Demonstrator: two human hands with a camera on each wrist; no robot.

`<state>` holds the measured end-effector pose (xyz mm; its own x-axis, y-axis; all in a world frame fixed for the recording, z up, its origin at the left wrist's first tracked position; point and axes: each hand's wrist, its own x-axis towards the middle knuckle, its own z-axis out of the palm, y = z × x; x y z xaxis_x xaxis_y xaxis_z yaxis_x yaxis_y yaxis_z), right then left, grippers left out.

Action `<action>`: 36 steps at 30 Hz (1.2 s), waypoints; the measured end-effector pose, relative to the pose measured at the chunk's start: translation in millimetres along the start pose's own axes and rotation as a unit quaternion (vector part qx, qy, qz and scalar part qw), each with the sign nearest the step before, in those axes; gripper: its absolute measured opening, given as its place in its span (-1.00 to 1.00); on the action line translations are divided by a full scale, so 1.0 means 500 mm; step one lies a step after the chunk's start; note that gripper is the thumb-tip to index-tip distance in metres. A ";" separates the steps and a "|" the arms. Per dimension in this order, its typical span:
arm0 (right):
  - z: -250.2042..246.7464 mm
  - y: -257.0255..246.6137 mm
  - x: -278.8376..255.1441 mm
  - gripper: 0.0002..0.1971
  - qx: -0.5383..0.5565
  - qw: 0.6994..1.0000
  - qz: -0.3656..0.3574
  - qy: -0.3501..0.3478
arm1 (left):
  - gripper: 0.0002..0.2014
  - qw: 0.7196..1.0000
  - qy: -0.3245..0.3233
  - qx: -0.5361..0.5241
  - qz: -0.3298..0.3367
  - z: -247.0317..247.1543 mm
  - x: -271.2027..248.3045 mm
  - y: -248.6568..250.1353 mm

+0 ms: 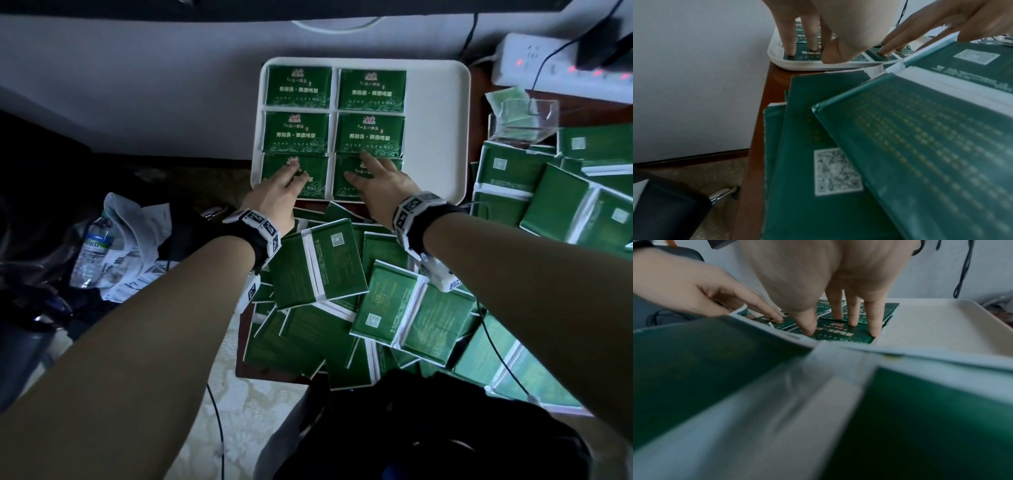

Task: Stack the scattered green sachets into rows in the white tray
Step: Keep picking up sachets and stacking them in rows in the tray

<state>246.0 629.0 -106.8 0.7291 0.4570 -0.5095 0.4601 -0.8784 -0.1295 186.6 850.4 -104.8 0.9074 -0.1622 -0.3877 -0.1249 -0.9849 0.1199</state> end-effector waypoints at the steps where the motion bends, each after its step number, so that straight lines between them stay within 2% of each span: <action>1: 0.001 0.000 0.001 -0.28 0.001 1.000 0.000 -0.001 | -0.22 1.000 0.000 0.002 0.000 -0.001 0.000 0.001; 12: -0.002 0.005 -0.008 -0.34 0.023 1.000 -0.004 -0.008 | -0.22 1.000 0.012 0.004 -0.005 0.012 0.002 -0.002; 21: 0.007 0.021 -0.007 -0.24 0.008 1.000 -0.015 -0.001 | -0.23 1.000 0.007 0.014 -0.010 0.008 0.002 -0.001; 28: -0.006 0.020 -0.020 -0.31 0.017 0.999 -0.024 -0.014 | -0.23 0.998 -0.016 0.053 -0.010 -0.017 0.001 0.013; 32: -0.042 0.024 -0.064 -0.29 0.066 0.997 -0.017 0.037 | -0.31 0.997 -0.010 0.080 0.013 -0.083 -0.004 0.063; 36: -0.100 0.061 -0.146 -0.41 0.102 0.987 0.028 0.118 | -0.59 0.995 0.001 0.088 0.040 -0.172 -0.010 0.178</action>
<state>232.2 575.9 -30.8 0.8593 0.4065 -0.3104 0.3228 -0.9018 -0.2872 205.5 768.5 -13.7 0.8921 -0.2413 -0.3819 -0.2658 -0.9640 -0.0118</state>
